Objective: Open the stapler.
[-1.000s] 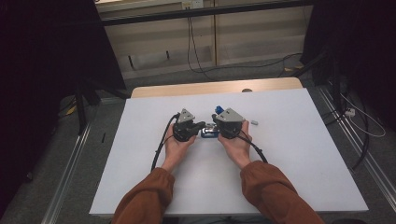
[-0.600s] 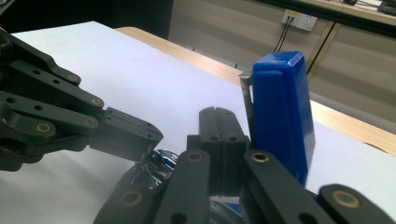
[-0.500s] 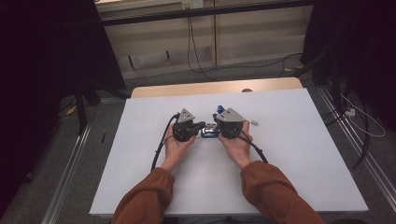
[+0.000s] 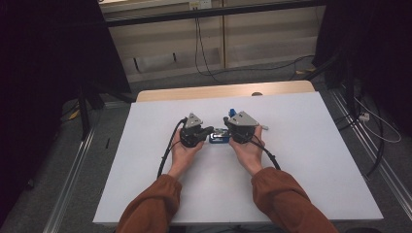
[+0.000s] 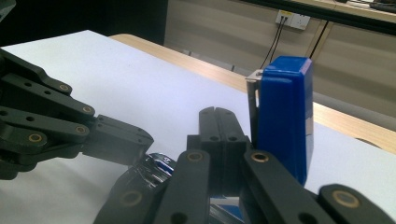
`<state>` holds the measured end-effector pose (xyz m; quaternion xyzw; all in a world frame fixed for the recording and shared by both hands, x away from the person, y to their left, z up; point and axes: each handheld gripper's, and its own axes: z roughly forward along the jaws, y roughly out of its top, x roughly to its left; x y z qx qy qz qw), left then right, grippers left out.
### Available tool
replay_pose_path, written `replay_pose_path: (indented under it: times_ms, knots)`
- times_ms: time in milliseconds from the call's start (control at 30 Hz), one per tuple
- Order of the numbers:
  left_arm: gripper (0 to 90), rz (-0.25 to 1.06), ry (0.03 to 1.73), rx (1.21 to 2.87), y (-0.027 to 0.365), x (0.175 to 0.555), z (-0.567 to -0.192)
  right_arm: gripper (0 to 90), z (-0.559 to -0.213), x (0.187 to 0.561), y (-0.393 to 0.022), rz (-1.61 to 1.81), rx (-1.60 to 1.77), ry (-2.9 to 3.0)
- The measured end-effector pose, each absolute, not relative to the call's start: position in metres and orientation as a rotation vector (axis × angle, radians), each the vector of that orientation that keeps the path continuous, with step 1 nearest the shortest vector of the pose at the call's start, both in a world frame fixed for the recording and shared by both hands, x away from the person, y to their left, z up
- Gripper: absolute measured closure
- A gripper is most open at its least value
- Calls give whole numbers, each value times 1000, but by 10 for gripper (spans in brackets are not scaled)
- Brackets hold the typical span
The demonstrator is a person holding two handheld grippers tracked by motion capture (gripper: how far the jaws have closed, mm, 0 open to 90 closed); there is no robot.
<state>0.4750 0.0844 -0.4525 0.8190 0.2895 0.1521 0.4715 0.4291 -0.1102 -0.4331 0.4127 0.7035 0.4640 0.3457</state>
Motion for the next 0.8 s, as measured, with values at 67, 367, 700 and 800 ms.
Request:
replay_pose_path:
  times_ms: [67,367,700,800]
  knots:
    - [900,375,706,2007,85,475,-452,900,-433,429,-110,1205,1074,1812]
    - [900,371,711,2006,85,475,-453,900,-431,428,-116,1208,1079,1806]
    - [900,368,715,2005,85,475,-453,900,-429,428,-122,1207,1088,1797]
    - [900,372,715,2004,85,474,-453,900,-429,427,-123,1211,1089,1798]
